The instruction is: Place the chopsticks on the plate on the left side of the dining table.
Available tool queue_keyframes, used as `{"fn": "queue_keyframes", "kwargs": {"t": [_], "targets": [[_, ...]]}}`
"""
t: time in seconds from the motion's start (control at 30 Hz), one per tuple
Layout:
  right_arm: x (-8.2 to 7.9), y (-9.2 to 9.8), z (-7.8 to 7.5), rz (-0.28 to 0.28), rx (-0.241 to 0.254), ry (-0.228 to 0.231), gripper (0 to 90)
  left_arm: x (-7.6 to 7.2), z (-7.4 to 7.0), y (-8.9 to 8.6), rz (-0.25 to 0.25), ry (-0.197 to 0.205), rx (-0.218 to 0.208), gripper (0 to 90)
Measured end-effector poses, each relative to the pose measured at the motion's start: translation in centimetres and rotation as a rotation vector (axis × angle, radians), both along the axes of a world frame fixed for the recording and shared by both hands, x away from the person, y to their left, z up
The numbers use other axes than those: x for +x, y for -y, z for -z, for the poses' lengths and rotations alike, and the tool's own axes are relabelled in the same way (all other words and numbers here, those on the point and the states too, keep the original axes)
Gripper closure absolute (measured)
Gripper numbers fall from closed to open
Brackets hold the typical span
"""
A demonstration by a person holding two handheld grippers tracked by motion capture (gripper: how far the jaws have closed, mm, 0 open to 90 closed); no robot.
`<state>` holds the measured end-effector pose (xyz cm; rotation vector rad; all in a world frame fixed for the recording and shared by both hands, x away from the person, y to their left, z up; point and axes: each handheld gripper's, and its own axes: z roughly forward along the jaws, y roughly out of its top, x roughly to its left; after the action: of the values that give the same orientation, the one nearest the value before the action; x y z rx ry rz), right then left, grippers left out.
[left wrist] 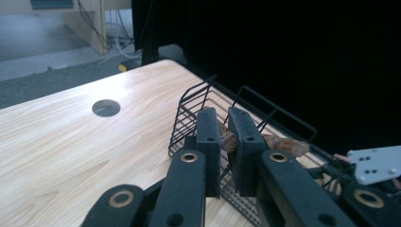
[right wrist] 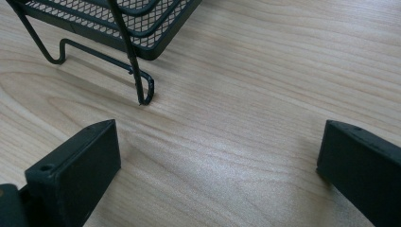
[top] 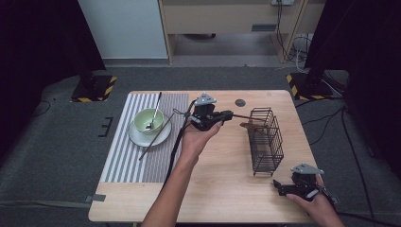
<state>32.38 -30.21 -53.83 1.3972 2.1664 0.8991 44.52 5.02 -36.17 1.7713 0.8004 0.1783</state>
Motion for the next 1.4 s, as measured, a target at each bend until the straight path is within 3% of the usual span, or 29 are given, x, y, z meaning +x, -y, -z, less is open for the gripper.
{"fn": "queue_keyframes", "kwargs": {"t": [0.07, 0.37, 0.63, 1.03, 1.4], "targets": [[0.0, 0.0, 0.0, 0.0, 0.0, 0.0, 0.4, 0.0, 0.0, -0.3, 0.001, 0.001, -0.025, 83.5], [0.0, 0.0, 0.0, 0.0, 0.0, 0.0, 0.3, -0.1, -0.1, -1.2, -0.002, 0.009, -0.058, 83.5], [0.0, 0.0, 0.0, 0.001, 0.001, 0.0, 0.3, 0.0, -0.3, -2.1, 0.001, 0.013, -0.131, 83.5], [0.0, 0.0, 0.0, 0.0, 0.0, 0.0, 0.4, 0.1, 0.0, -2.2, 0.006, -0.008, -0.205, 83.5], [0.0, 0.0, 0.0, 0.0, 0.001, 0.0, 0.4, 0.3, -0.1, -2.4, -0.023, 0.002, -0.248, 83.5]]}}
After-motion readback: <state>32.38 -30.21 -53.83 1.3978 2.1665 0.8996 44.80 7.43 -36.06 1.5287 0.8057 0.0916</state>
